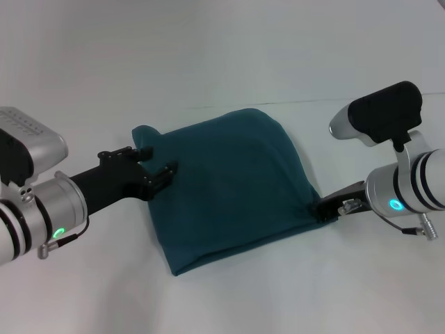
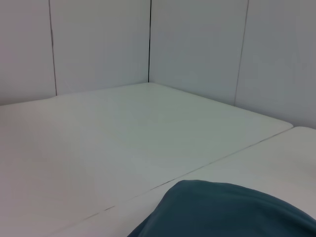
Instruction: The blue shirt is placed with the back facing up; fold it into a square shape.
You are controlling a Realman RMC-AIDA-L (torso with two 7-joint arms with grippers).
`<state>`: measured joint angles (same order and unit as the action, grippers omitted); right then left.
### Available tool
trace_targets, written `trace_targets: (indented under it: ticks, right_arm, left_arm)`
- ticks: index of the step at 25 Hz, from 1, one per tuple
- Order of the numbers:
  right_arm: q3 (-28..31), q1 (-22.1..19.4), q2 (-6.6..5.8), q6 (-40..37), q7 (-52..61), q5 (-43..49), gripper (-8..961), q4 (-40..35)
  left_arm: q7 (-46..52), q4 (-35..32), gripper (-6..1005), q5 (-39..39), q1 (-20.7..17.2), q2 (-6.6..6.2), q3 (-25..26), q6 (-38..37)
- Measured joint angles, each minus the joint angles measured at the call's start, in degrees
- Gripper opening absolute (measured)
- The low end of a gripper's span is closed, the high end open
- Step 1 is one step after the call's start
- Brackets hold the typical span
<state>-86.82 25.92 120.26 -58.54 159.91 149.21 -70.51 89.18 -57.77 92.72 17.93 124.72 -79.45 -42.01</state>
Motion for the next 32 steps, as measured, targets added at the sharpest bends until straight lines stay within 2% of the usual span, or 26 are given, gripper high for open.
trace_targets:
  ticks: [16,32]
  right_arm:
    - [-3.7,-2.0,0.15,-2.6,1.2,-1.6,30,-5.6]
    - [-7.3,-3.9,0.08,-5.7,5.1,-0.3,83,-12.2]
  left_arm:
    - [-0.1,0.0,539,0.0,0.1,0.0,0.1,0.1]
    - [-0.8,0.0,539,0.0,0.1,0.0,1.3,0.2]
